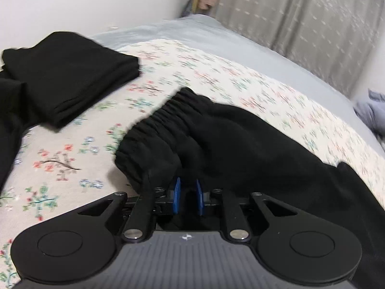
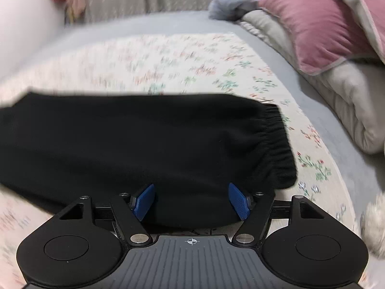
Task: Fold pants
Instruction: 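Grasp the end of the black pants leg with the right tool and lift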
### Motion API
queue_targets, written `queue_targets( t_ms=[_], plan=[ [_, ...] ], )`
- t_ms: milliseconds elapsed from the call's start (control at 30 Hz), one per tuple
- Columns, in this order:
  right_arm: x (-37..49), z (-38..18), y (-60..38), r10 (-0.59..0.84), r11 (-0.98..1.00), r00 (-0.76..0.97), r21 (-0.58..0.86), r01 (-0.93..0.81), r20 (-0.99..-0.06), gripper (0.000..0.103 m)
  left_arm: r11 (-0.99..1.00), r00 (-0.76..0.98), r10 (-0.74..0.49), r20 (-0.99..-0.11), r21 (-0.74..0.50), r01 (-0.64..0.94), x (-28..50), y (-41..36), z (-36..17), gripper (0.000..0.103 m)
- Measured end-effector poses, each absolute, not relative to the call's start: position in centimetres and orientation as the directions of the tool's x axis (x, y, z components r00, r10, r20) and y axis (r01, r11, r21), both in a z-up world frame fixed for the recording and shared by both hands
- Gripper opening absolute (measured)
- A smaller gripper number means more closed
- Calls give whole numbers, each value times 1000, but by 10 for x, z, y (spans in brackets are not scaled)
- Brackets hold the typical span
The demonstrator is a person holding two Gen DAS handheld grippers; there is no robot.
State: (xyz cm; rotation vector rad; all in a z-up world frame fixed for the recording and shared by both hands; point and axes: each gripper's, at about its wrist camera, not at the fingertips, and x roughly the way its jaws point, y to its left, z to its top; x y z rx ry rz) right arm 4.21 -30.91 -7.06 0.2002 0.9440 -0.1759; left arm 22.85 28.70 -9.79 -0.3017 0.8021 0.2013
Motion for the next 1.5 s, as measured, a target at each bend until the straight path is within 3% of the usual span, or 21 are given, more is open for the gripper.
queue_targets(
  t_ms=[167, 267, 367, 533, 1000, 1167, 1233, 1267, 1300, 1500],
  plan=[
    [13, -63, -349, 87, 848, 645, 396, 352, -760, 70, 940, 671, 86, -736, -164, -299, 230, 284, -102, 33],
    [-3, -71, -373, 144, 732, 661, 529, 430, -736, 70, 933, 678, 107, -728, -162, -322, 229, 277, -96, 39],
    [-13, -80, -388, 160, 657, 653, 574, 489, -740, 72, 938, 711, 125, -692, -150, -311, 226, 264, -82, 50],
    [-21, -93, -398, 167, 549, 693, 650, 525, -701, 72, 969, 753, 91, -651, -116, -217, 221, 228, -73, 55],
    [18, -112, -369, -45, 627, 749, 565, 536, -661, 77, 989, 753, -127, -646, -25, 145, 212, 135, -100, 59],
    [24, -114, -364, -90, 619, 753, 555, 555, -652, 77, 974, 708, -159, -688, 9, 227, 212, 116, -119, 60],
    [28, -114, -361, -96, 619, 750, 552, 559, -654, 64, 970, 706, -151, -692, 32, 239, 212, 111, -123, 60],
    [30, -116, -361, -90, 612, 746, 554, 564, -660, 37, 970, 708, -148, -691, 40, 242, 212, 111, -124, 60],
    [32, -120, -362, -78, 595, 745, 568, 568, -663, 25, 969, 707, -151, -691, 38, 244, 213, 110, -124, 60],
    [33, -112, -356, -105, 561, 779, 610, 560, -618, 14, 970, 699, -161, -696, 20, 244, 209, 107, -123, 60]
  ],
)
